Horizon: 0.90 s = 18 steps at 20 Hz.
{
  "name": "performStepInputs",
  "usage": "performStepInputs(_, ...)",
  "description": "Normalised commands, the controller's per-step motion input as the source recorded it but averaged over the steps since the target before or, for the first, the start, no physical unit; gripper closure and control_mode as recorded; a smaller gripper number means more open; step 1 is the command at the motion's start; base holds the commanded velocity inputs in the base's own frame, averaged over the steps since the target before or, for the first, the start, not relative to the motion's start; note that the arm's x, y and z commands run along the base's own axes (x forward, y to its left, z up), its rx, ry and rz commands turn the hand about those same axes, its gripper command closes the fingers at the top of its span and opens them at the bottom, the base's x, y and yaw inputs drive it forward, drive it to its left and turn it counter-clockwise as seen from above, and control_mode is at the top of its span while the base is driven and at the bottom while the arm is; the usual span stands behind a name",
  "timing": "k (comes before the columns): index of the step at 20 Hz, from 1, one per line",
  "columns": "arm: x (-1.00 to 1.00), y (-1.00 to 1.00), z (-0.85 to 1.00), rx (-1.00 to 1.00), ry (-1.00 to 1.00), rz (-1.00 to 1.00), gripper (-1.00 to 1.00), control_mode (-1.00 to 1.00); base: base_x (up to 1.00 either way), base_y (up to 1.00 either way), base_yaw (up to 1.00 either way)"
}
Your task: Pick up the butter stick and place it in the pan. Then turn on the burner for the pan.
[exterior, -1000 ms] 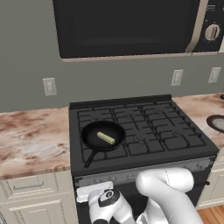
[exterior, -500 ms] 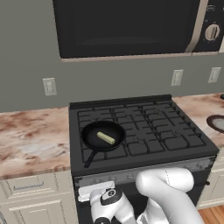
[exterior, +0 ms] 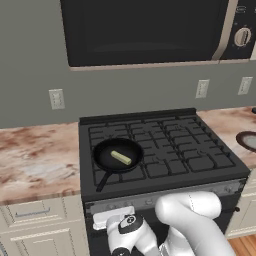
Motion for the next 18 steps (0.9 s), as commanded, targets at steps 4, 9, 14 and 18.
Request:
performStepInputs(4,0.0,0.05,0.0,-0.16,0.01,0.0,1.0,-1.0,0.0,0.0,0.0)
performStepInputs(9,0.0,0.09,0.0,-0.24,0.04,0.0,1.0,-1.0,0.0,0.0,0.0)
performStepInputs(14,0.0,0.09,0.0,-0.3,0.04,0.0,1.0,-1.0,0.0,0.0,0.0)
performStepInputs(18,0.0,0.08,0.0,-0.33,0.03,0.0,1.0,-1.0,0.0,0.0,0.0)
